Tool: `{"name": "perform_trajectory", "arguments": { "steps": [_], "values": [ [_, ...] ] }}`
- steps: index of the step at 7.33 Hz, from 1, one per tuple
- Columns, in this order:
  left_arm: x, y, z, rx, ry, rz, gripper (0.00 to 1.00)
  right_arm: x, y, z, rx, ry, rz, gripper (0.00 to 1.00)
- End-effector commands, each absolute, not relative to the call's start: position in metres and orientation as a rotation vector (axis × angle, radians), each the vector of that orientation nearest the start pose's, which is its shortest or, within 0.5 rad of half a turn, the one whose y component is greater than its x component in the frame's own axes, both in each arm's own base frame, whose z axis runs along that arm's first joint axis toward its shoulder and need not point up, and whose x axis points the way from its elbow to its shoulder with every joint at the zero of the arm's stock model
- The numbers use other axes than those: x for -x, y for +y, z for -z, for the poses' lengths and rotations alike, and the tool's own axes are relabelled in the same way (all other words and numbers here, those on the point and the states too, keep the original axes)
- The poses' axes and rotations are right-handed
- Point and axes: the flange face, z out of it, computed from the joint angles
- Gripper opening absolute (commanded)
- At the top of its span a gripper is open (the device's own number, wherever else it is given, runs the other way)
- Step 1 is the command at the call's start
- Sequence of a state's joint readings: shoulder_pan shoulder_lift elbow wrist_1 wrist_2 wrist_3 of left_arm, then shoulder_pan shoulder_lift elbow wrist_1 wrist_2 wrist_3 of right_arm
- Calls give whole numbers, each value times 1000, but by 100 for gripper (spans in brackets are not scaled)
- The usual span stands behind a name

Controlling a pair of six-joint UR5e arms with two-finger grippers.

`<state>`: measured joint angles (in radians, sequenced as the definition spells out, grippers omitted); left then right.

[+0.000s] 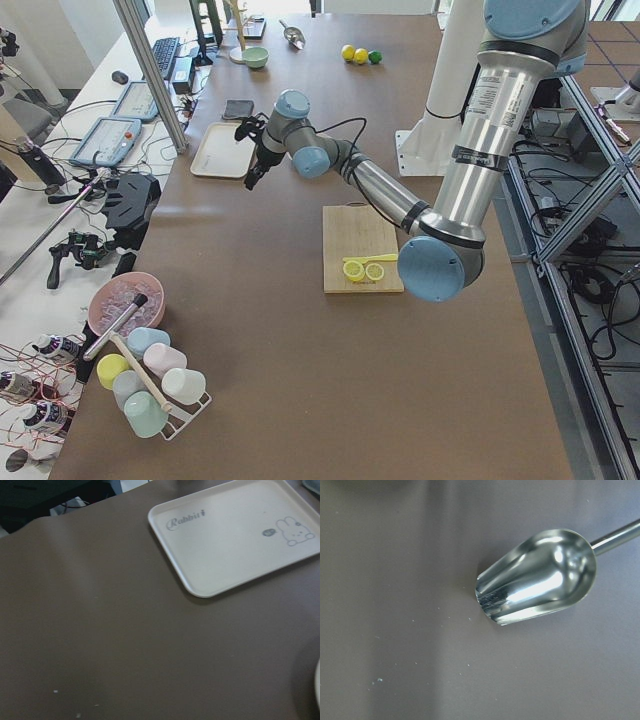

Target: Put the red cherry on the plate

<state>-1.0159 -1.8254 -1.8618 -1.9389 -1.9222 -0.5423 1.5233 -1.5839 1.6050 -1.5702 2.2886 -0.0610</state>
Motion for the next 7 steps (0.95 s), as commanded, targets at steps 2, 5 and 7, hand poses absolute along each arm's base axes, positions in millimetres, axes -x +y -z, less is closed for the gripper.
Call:
{"name": "perform_trajectory", "arguments": {
  "steps": [2,5,7],
  "values": [
    [-101,-555,-482,-403,670,11,98,-67,-484,-660,-29,-718,101,100],
    [-1,-541,-522,-321,710,-83,98,-67,-501,-644,-51,-717,91,100],
    [41,-535,-536,-257,694,-128,98,-65,-516,-626,-45,-750,70,100]
  ]
}}
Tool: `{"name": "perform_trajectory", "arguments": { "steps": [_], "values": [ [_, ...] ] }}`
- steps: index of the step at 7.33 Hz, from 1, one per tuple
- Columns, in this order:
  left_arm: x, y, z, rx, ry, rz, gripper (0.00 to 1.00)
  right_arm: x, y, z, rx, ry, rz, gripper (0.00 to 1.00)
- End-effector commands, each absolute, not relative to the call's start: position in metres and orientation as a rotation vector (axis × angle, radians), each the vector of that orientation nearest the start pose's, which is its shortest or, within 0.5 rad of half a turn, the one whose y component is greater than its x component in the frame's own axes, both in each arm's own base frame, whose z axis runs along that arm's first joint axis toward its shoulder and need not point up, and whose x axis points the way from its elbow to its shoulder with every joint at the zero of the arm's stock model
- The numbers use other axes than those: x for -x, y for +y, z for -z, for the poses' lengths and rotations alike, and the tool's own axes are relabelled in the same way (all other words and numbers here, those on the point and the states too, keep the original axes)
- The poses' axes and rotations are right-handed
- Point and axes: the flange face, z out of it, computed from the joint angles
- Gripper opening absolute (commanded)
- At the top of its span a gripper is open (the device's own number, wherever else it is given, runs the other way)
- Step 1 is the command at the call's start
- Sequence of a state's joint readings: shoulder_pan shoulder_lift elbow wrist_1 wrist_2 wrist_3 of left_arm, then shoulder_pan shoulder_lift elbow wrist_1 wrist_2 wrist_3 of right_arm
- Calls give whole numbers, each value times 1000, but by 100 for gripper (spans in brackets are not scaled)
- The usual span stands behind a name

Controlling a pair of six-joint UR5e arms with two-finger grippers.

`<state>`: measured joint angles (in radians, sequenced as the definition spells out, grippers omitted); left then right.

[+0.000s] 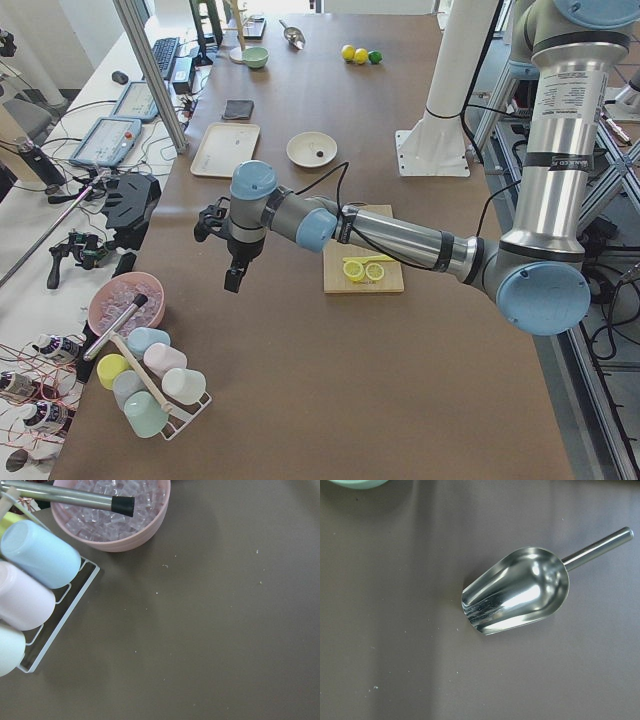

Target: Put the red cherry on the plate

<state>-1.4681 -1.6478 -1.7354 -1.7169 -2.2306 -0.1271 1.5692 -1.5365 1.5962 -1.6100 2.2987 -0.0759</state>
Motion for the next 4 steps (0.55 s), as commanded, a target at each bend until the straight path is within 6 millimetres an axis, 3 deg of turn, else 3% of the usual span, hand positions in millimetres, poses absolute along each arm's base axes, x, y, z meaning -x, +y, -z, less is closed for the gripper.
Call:
{"name": "perform_trajectory", "arguments": {
  "steps": [1,2,4],
  "values": [
    [39,-531,-544,-236,734,-129,98,-64,-518,-622,-49,-757,70,100],
    [38,-530,-562,-201,754,-119,98,-63,-523,-617,-46,-756,38,100],
    [37,-530,-565,-189,757,-110,98,-62,-524,-616,-42,-758,18,100]
  ]
}}
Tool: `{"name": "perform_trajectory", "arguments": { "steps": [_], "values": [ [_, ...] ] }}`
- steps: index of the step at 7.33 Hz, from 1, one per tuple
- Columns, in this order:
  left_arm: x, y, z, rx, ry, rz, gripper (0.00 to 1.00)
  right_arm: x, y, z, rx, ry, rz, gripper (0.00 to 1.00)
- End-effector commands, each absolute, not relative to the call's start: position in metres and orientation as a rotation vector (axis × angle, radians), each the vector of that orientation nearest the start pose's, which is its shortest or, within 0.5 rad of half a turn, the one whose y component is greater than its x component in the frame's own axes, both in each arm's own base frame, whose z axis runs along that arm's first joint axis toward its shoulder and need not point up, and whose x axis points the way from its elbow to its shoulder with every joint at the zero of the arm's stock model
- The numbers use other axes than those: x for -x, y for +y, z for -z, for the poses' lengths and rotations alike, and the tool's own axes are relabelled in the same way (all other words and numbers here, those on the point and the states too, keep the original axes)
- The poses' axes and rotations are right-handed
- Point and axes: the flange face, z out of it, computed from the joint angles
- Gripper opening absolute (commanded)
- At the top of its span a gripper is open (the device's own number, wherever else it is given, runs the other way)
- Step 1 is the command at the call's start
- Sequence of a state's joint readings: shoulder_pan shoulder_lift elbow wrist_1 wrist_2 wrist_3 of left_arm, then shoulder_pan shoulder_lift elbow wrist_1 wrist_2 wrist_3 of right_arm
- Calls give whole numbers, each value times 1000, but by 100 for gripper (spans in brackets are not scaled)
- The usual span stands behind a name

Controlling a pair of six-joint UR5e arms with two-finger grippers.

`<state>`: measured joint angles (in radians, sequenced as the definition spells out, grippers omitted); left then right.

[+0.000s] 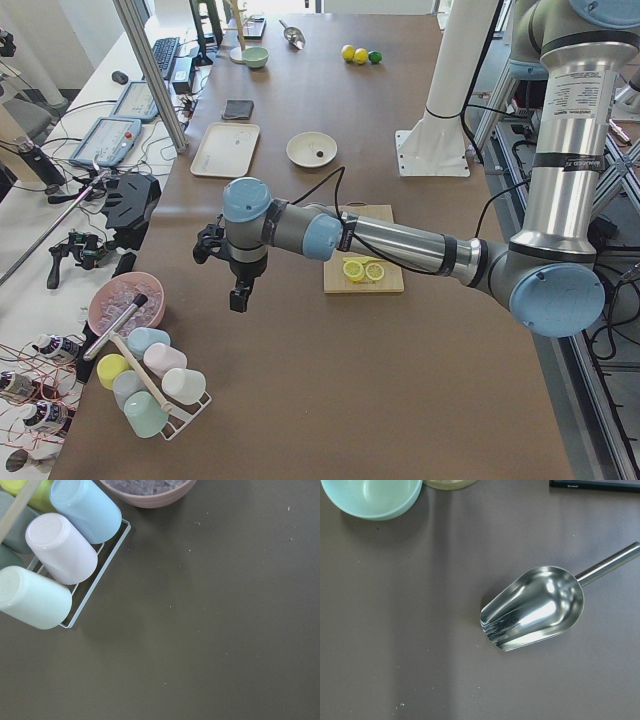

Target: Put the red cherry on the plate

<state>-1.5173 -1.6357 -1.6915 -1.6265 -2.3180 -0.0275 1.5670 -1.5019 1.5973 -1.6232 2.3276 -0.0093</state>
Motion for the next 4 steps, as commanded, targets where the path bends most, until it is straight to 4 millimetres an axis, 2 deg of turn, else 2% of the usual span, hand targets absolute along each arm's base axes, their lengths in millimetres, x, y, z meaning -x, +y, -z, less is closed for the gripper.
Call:
{"name": "perform_trajectory", "arguments": {
  "steps": [1,2,4],
  "values": [
    [37,-531,-565,-194,757,-112,98,-62,-524,-615,-43,-758,19,100],
    [37,-532,-564,-195,755,-112,98,-62,-519,-615,-43,-761,17,100],
    [37,-531,-564,-195,755,-112,98,-62,-522,-615,-41,-759,17,100]
  ]
}}
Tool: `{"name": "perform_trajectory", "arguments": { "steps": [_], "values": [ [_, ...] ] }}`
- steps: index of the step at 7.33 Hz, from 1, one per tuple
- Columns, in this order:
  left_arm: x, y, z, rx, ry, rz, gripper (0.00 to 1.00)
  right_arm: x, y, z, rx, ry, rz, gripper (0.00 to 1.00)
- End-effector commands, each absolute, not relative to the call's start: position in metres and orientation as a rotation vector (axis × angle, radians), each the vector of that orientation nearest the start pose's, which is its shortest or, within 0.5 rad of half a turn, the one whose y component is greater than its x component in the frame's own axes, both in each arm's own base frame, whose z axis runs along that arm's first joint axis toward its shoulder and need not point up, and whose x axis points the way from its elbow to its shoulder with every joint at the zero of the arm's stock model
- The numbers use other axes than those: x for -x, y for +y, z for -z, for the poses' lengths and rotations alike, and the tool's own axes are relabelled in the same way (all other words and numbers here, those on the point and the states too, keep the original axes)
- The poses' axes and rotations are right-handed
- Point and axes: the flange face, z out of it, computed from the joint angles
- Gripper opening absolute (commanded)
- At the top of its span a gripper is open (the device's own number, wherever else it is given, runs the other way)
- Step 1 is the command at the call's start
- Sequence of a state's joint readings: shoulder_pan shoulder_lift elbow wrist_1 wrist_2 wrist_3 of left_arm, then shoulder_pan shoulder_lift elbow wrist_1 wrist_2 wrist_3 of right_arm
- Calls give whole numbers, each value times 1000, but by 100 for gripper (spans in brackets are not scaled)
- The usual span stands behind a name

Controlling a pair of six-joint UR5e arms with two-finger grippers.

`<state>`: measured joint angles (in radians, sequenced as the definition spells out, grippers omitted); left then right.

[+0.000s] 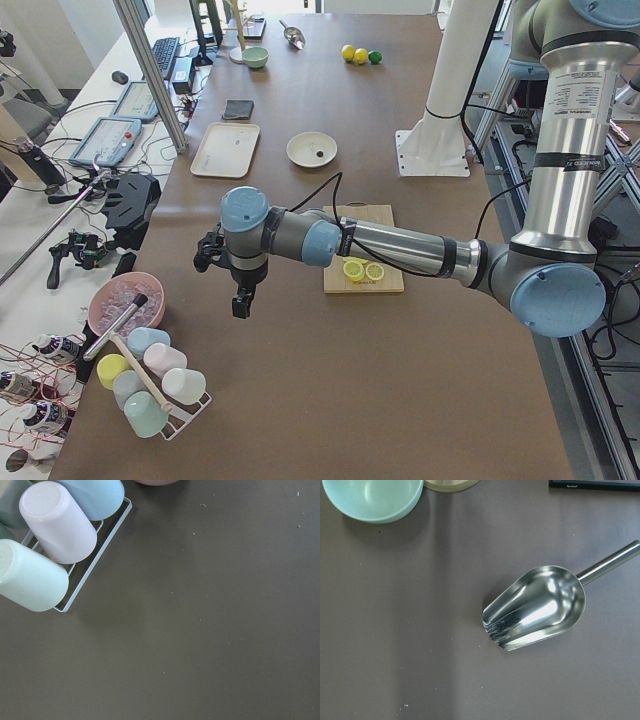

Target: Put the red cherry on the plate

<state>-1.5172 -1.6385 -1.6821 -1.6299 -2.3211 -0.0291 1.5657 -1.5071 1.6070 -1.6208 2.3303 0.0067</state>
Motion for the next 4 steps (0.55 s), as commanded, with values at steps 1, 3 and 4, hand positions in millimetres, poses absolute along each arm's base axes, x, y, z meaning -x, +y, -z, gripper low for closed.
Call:
{"name": "perform_trajectory", "arguments": {
  "steps": [1,3,4],
  "values": [
    [37,-531,-565,-194,755,-112,98,-62,-523,-614,-44,-759,18,100],
    [37,-531,-565,-193,756,-110,98,-62,-523,-609,-53,-759,22,100],
    [37,-531,-565,-193,755,-111,98,-62,-524,-608,-55,-759,22,100]
  ]
}}
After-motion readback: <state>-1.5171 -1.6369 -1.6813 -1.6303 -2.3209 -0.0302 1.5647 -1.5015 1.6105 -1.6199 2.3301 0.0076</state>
